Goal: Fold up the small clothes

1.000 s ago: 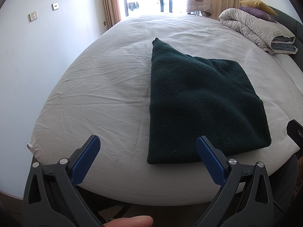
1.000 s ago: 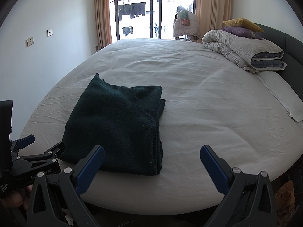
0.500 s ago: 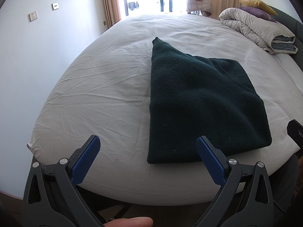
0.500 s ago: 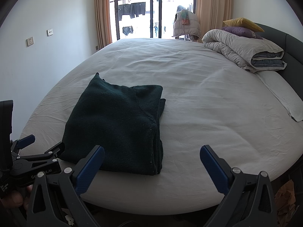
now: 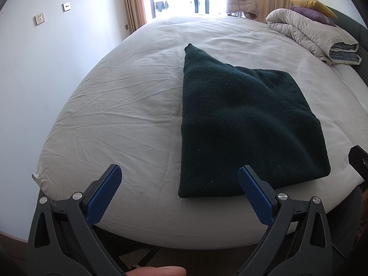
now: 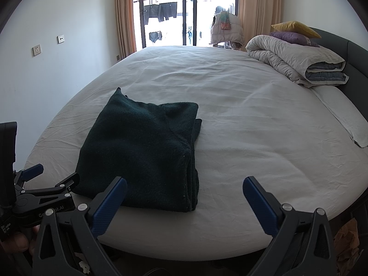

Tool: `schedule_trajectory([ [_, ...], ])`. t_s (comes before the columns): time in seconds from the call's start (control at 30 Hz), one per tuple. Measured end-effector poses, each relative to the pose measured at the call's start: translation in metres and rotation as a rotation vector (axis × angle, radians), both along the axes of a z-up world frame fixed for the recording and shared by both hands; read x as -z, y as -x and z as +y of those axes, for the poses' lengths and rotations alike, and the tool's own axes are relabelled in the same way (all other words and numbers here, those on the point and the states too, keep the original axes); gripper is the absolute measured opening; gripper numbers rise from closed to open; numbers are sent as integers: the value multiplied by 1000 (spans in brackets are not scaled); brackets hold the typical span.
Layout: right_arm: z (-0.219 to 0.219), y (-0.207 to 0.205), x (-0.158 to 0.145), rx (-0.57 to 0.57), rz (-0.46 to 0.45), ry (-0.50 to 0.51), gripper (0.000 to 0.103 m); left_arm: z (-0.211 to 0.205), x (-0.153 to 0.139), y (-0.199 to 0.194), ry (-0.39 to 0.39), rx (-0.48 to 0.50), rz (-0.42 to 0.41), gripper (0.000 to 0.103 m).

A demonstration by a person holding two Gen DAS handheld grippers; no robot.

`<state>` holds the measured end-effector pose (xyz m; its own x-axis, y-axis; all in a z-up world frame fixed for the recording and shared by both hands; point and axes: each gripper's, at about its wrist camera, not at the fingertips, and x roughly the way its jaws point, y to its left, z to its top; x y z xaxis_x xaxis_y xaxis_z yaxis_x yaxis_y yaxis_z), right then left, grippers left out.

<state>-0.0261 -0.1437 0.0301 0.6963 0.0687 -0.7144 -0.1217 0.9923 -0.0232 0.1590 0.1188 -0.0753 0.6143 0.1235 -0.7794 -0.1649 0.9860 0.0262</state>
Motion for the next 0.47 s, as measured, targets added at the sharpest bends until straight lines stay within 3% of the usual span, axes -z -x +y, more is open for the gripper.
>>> schedule_trajectory([
  [0.47,3,1,3,-4,3,-4,103,1,7,2,15,0,9,103],
])
